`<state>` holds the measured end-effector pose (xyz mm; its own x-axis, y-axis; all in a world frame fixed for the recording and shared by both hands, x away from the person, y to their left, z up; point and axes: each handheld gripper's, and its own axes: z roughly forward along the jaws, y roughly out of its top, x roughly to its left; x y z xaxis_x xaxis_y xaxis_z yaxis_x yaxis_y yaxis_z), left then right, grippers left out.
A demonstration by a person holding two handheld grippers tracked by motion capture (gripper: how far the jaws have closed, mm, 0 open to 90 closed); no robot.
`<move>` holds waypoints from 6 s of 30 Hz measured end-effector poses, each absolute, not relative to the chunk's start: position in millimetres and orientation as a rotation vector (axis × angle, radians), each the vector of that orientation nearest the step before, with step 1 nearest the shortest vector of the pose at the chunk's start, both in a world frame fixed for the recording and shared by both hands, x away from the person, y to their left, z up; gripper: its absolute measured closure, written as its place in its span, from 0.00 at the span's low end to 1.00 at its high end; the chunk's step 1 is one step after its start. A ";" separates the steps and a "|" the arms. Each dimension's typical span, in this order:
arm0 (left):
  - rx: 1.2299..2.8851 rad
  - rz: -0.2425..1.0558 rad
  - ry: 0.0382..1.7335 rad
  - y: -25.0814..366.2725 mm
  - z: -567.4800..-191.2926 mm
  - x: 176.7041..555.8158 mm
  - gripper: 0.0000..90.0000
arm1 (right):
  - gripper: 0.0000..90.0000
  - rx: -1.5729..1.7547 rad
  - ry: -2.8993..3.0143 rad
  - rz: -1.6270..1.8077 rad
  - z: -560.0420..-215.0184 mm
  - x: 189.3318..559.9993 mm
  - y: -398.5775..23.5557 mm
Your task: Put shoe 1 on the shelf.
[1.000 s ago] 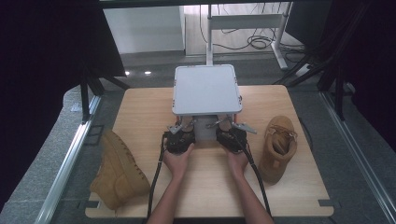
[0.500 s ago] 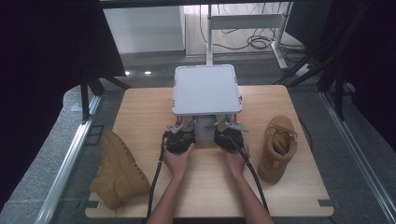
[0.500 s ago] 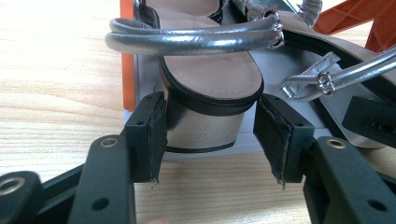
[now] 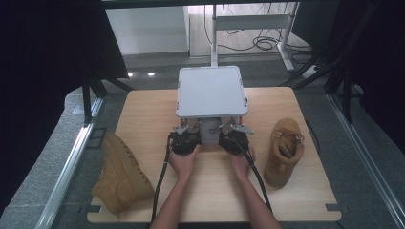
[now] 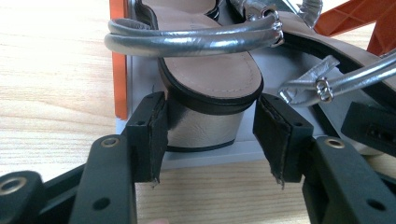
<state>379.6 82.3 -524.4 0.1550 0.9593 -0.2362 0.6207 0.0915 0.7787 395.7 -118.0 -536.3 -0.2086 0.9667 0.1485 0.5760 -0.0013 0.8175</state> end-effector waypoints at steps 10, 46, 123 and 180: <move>1.630 0.520 1.544 82.8 -524.0 379.7 0.51 | 0.42 1.581 1.821 1.074 -537.6 397.0 -114.8; 1.595 0.481 1.489 116.1 -518.0 357.3 0.94 | 0.99 1.498 1.876 1.159 -521.1 359.9 -155.9; 1.628 0.410 1.472 106.4 -521.5 378.0 1.00 | 1.00 1.452 1.948 1.138 -526.1 383.9 -109.1; 1.665 0.400 1.437 105.1 -528.6 374.1 0.91 | 0.97 1.453 1.980 1.151 -535.0 382.4 -101.5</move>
<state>374.1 105.1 -528.6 0.2799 0.9151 -0.2901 0.6333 0.0512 0.7722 382.4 -101.5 -535.0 -0.3613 0.9234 0.1300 0.5696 0.1082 0.8148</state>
